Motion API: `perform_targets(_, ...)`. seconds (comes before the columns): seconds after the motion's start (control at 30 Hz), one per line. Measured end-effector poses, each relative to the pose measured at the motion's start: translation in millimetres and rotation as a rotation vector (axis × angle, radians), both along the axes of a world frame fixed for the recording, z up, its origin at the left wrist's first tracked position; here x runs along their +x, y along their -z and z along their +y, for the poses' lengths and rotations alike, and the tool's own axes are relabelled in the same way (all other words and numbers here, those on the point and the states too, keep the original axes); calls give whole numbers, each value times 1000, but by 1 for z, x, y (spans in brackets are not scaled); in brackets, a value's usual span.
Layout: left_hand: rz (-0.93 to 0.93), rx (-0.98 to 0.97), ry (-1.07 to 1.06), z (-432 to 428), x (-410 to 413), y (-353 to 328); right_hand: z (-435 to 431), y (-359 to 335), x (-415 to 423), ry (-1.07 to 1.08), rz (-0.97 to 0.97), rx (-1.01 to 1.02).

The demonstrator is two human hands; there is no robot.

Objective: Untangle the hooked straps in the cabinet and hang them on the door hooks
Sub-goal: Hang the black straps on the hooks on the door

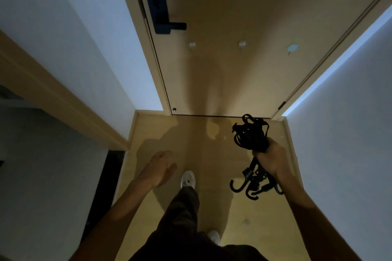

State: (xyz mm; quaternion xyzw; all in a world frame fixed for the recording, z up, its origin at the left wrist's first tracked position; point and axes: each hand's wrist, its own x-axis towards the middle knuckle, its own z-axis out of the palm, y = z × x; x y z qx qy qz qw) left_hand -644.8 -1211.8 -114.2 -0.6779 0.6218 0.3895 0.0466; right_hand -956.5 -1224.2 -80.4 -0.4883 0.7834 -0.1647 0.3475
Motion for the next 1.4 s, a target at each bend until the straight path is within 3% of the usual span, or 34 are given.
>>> perform_targets(0.3,33,-62,68,-167,-2,-5,-92,-5,1,186,-78,23)
perform_targets(0.47,49,-107,105,-236,-16,-18,-142,-12,-10,241,-18,15)
perform_targets(0.73,63,-95,248,-322,-63,-38,-268,-35,-10,116,-127,-63)
perform_targets(0.87,195,-89,229,-359,-96,-64,-334,-54,-4,-4,-198,-154)
perform_targets(0.97,372,-105,148,-382,-119,-95,-372,-76,8,-77,-224,-231)
perform_targets(1.07,676,-98,9,-400,-138,-135,-399,-99,23,-156,-197,-323)
perform_targets(1.2,961,-182,-239,-421,-156,-177,-419,-121,49,-305,-117,-572)
perform_targets(1.33,996,-332,-471,-445,-157,-200,-431,-136,71,-439,-139,-537)
perform_targets(1.4,988,-384,-542,-454,-152,-207,-435,-149,80,-421,-146,-643)
